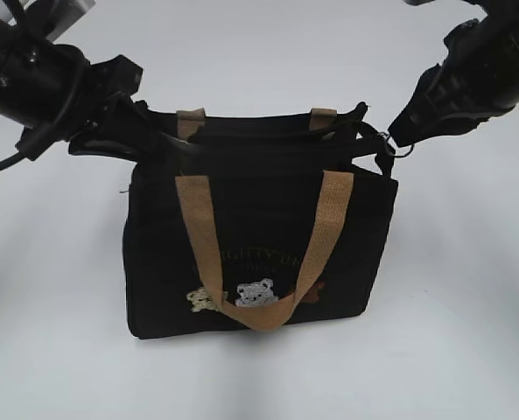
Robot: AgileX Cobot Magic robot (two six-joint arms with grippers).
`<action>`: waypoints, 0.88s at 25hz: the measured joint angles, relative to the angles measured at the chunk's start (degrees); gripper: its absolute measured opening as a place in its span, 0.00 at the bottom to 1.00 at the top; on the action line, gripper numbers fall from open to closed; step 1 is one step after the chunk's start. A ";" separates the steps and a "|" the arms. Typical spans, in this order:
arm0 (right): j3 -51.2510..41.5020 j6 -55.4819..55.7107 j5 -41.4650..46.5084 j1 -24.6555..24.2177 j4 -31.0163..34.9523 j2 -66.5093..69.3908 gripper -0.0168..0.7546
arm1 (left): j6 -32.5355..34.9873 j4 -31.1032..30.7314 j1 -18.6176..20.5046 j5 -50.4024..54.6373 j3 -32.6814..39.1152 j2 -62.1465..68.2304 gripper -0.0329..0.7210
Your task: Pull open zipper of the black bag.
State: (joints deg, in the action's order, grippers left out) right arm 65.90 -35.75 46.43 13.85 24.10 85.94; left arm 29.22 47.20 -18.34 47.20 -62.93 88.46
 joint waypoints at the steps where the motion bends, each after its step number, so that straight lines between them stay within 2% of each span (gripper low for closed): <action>1: 0.00 1.21 0.25 0.00 0.00 -0.07 0.18 | -0.05 -0.05 0.09 0.18 0.00 -0.07 0.07; 2: 0.00 2.44 0.71 0.00 -0.40 -0.29 0.23 | -0.05 -0.11 0.30 0.56 0.00 -0.38 0.09; 5: 0.00 7.66 2.60 0.00 -3.54 -2.13 0.50 | -0.05 -0.18 1.55 1.66 0.00 -3.00 0.20; 8: 0.00 13.94 6.18 0.00 -8.32 -5.36 0.63 | -0.05 -1.26 3.43 3.22 0.00 -8.02 0.34; 11: -0.61 20.03 11.01 -0.04 -12.30 -9.32 0.66 | -2.92 -7.33 4.82 5.96 0.00 -14.80 0.42; 17: -11.53 23.44 15.92 -0.04 -14.92 -19.84 0.67 | -18.71 -31.36 5.05 13.40 3.21 -31.18 0.44; 20: -18.47 24.89 17.74 -0.04 -15.19 -27.35 0.67 | -23.41 -37.77 5.07 16.20 9.32 -42.61 0.44; 22: -22.09 25.58 19.30 -0.04 -15.32 -32.83 0.67 | -24.65 -39.01 5.07 17.25 14.54 -50.60 0.44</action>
State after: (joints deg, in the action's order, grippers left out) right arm 43.80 -10.17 65.73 13.81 8.79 53.11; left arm 4.57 8.20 -13.28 64.45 -48.39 37.85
